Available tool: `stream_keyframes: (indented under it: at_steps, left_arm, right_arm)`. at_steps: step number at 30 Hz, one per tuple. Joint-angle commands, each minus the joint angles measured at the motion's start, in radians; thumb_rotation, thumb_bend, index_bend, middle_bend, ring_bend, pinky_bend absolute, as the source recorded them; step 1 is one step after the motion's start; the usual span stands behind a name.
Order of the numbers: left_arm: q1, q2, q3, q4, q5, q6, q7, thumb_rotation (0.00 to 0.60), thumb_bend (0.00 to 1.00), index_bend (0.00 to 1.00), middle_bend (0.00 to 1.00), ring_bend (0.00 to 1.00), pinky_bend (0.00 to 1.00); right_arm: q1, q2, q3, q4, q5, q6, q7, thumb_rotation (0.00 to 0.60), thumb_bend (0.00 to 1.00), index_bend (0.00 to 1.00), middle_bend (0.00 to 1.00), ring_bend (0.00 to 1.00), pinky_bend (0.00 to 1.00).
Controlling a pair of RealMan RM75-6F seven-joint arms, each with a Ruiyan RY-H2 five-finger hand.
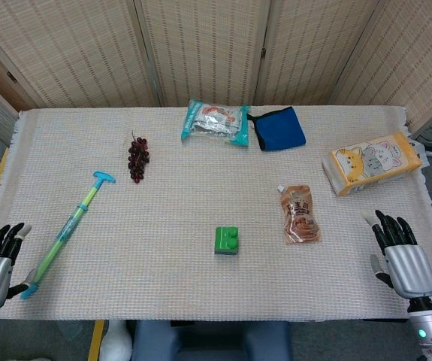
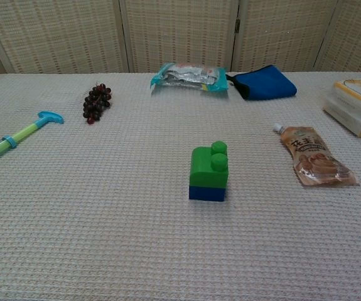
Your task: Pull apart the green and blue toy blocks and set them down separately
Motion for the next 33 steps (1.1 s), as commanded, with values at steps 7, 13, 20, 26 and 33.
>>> stream_keyframes:
  at_steps: [7,13,20,26,33]
  left_arm:
    - [-0.005,0.012,0.028,-0.024,0.043,-0.013,-0.033,0.6,0.34,0.09,0.11,0.04,0.1]
    - [-0.057,-0.023,0.059,-0.007,0.16,-0.044,-0.157,0.6,0.32,0.1,0.11,0.04,0.1]
    - [-0.164,-0.049,0.043,-0.074,0.152,-0.194,-0.197,0.6,0.25,0.08,0.16,0.04,0.08]
    - [-0.221,-0.154,-0.024,-0.071,0.105,-0.22,-0.16,0.6,0.25,0.08,0.22,0.03,0.01]
    - [-0.274,-0.285,-0.127,-0.063,-0.073,-0.276,-0.191,0.6,0.25,0.13,0.27,0.02,0.0]
  right_arm:
    - [0.002,-0.006,-0.005,-0.001,-0.017,0.004,-0.006,0.6,0.56,0.0,0.0,0.0,0.0]
    - [-0.017,0.002,-0.021,-0.012,-0.059,0.046,0.003,0.6,0.56,0.0,0.0,0.0,0.0]
    - [-0.019,-0.014,-0.028,-0.022,-0.077,0.052,-0.035,0.6,0.56,0.0,0.0,0.0,0.0]
    - [-0.026,-0.006,-0.044,-0.033,-0.121,0.072,-0.023,0.6,0.56,0.0,0.0,0.0,0.0]
    - [-0.018,0.006,-0.042,-0.039,-0.106,0.048,-0.008,0.6,0.56,0.0,0.0,0.0,0.0]
